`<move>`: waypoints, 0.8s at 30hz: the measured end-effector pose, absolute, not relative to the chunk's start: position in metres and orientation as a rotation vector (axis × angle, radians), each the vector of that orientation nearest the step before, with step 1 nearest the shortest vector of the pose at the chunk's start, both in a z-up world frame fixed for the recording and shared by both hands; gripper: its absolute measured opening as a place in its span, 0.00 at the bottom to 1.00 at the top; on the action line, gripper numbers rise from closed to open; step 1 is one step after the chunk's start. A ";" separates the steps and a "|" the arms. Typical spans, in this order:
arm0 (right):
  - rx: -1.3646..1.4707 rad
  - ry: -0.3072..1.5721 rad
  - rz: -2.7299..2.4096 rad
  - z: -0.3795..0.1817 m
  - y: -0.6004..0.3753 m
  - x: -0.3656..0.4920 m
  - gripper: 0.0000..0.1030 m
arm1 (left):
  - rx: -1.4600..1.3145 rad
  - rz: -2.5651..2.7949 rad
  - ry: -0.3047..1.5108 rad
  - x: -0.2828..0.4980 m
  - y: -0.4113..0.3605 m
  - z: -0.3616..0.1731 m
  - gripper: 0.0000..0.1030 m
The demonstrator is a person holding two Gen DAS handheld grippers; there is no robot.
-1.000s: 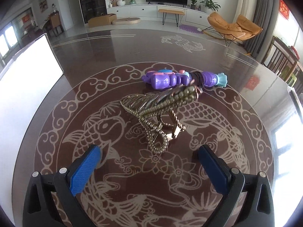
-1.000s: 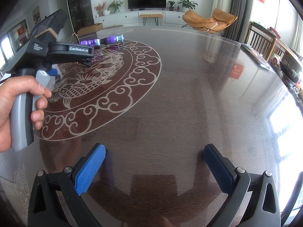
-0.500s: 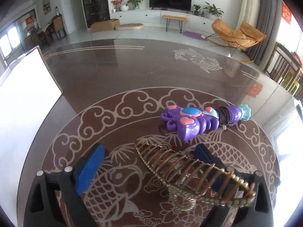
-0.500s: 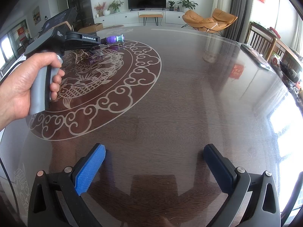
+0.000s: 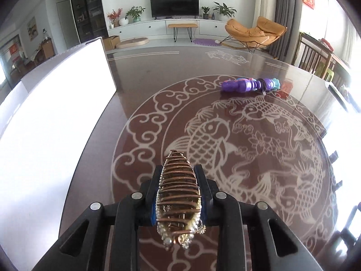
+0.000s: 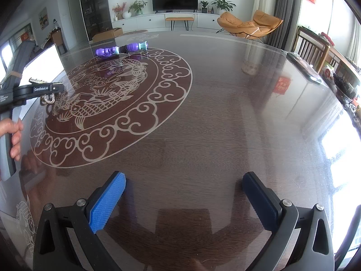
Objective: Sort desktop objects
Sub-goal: 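Lift the hair clip with the left tool and hold it above the table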
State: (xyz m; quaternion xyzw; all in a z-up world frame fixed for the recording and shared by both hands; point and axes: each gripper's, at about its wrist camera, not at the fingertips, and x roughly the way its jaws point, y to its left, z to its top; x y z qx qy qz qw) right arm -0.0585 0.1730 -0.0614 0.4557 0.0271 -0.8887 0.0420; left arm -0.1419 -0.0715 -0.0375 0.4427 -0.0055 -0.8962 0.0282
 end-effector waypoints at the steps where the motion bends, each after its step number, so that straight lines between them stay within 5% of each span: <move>1: 1.394 0.083 -2.720 -0.062 0.172 -0.058 1.00 | 1.368 -2.773 -0.022 -0.132 -0.075 -0.038 0.26; 6: 1.394 0.083 -2.720 -0.062 0.172 -0.058 1.00 | 1.344 -2.811 -0.064 -0.097 -0.084 -0.037 0.28; 10: 1.395 0.083 -2.720 -0.062 0.172 -0.058 1.00 | 1.322 -2.742 -0.084 -0.098 -0.089 -0.038 0.78; 11: 1.395 0.083 -2.720 -0.062 0.172 -0.058 1.00 | 1.332 -2.732 -0.075 -0.100 -0.090 -0.039 0.82; 24: 1.395 0.082 -2.720 -0.062 0.172 -0.058 1.00 | 1.387 -2.709 0.058 -0.095 -0.112 -0.044 0.96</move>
